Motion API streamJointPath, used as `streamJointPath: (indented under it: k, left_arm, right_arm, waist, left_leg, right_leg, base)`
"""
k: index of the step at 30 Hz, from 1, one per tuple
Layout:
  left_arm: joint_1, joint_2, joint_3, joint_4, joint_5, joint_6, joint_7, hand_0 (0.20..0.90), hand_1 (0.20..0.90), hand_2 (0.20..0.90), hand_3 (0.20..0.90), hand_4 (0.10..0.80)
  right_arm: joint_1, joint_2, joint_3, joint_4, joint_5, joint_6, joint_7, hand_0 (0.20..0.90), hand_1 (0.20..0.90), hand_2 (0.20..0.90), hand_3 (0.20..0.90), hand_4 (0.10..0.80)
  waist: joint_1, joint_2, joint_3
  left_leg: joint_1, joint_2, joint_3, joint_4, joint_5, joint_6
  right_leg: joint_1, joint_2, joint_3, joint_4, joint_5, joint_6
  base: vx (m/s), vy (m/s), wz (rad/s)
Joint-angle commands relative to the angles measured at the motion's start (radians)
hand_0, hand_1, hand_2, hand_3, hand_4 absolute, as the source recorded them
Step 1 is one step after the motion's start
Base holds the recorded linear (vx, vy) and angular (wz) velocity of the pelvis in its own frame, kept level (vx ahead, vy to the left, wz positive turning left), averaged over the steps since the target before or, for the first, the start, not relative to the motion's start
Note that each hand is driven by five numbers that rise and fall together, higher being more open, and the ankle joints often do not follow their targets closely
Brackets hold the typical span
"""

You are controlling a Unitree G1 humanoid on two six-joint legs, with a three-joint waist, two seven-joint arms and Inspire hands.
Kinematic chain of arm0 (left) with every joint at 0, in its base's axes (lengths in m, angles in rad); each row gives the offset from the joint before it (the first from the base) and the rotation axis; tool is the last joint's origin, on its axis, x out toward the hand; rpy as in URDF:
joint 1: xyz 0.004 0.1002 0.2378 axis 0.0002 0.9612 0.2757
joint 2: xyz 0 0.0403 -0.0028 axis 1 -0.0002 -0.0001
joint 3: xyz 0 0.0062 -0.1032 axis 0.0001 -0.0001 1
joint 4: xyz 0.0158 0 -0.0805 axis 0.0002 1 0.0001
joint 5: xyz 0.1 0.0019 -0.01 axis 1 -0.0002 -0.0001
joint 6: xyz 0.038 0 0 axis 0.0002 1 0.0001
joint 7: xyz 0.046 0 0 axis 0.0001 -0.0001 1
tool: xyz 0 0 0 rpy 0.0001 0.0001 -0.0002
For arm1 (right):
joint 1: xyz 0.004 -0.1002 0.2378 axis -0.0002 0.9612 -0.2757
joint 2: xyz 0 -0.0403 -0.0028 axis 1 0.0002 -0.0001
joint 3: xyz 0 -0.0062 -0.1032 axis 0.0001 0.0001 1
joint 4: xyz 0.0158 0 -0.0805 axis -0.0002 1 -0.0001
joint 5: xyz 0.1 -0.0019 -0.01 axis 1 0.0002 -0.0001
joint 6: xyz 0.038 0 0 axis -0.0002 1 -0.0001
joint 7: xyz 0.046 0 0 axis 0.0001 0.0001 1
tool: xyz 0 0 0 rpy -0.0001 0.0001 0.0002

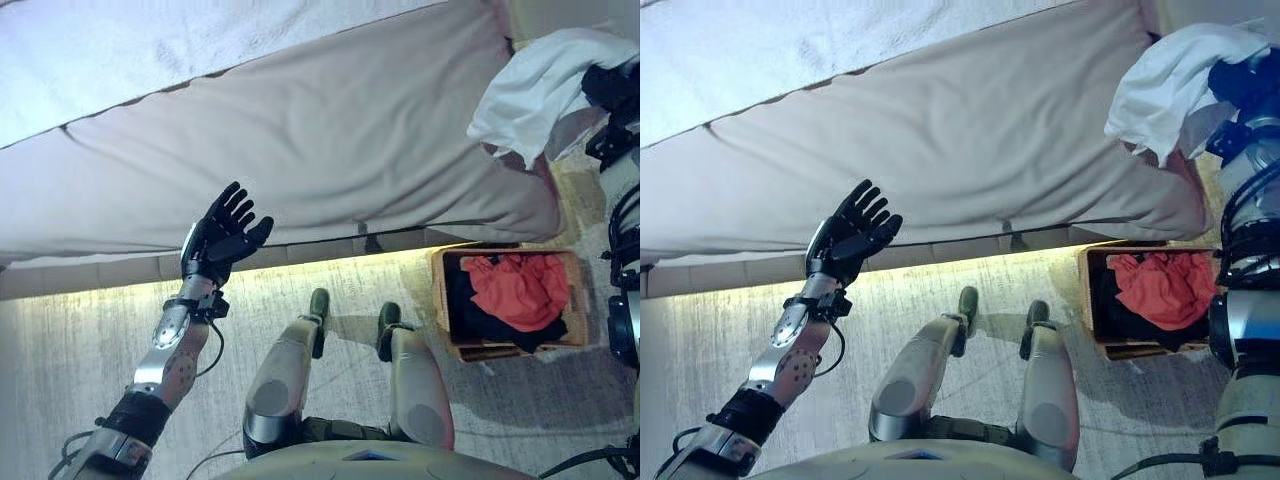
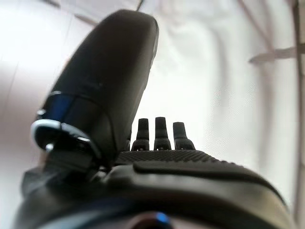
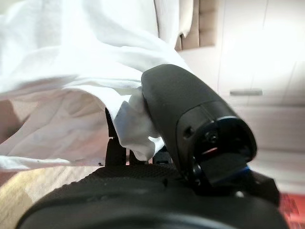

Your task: Pick up the clothes from the bed and place them into the basket

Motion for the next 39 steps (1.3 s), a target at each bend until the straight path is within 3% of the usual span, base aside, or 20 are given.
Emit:
streamJointPath:
  k: [1,11,21,26,33,39]
  left_arm:
    - [0.031,-0.003,-0.007,-0.003,0.045,-0.05,-0.029,0.9,0.9,0.9,0.9,0.8]
    - [-0.006,-0.06,-0.019,0.114,0.083,-0.026,-0.098,0.9,0.9,0.9,0.9,0.8]
    - [-0.068,-0.105,-0.044,0.19,0.136,-0.029,-0.1,0.9,0.9,0.9,0.9,0.8]
    - [-0.113,-0.129,-0.065,0.212,0.154,-0.012,-0.093,0.9,0.9,0.9,0.9,0.8]
    - [-0.144,-0.145,-0.091,0.231,0.151,-0.035,-0.093,0.9,0.9,0.9,0.9,0.8]
    - [-0.156,-0.17,-0.108,0.262,0.137,-0.075,-0.094,0.9,0.9,0.9,0.9,0.8]
  right_arm:
    - [0.066,-0.079,-0.02,-0.106,-0.004,-0.089,0.028,0.3,0.3,0.3,0.2,0.1]
    - [0.328,0.007,-0.142,-0.178,-0.075,-0.064,0.057,0.3,0.3,0.3,0.2,0.1]
    - [0.433,0.112,-0.129,-0.148,-0.166,-0.026,0.072,0.3,0.3,0.3,0.2,0.1]
    - [0.467,0.176,-0.121,-0.1,-0.197,0.013,0.077,0.3,0.3,0.3,0.2,0.1]
    - [0.442,0.185,-0.068,-0.018,-0.365,0.019,0.017,0.3,0.3,0.3,0.2,0.1]
    - [0.423,0.191,-0.006,0.005,-0.498,0.021,-0.026,0.3,0.3,0.3,0.2,0.1]
  waist:
    - [-0.03,-0.072,-0.274]
    - [-0.122,-0.085,-0.396]
    - [-0.181,-0.091,-0.417]
    - [-0.199,-0.084,-0.414]
    - [-0.219,-0.064,-0.403]
    - [-0.241,-0.026,-0.386]
  left_leg:
    - [0.04,0.051,0.055,-0.019,-0.118,-0.009]
    - [0.181,0.085,0.092,-0.225,-0.057,-0.026]
    - [0.231,0.094,0.162,-0.273,-0.065,-0.024]
    - [0.235,0.103,0.19,-0.268,-0.072,-0.027]
    - [0.234,0.113,0.221,-0.249,-0.079,-0.034]
    - [0.232,0.118,0.237,-0.256,-0.072,-0.044]
  right_leg:
    - [0.098,0.021,-0.058,-0.136,-0.006,-0.023]
    - [0.176,0.048,0.055,-0.294,0.092,0.024]
    - [0.179,0.061,0.136,-0.381,0.155,0.053]
    - [0.173,0.069,0.146,-0.383,0.155,0.052]
    - [0.162,0.078,0.149,-0.385,0.156,0.047]
    - [0.152,0.081,0.152,-0.396,0.162,0.046]
  base:
    - [0.025,0.046,-0.25]
    - [-0.017,0.038,-0.24]
    - [-0.047,-0.009,-0.29]
    - [-0.03,-0.041,-0.16]
    - [-0.02,-0.034,-0.07]
    - [-0.027,-0.011,-0.02]
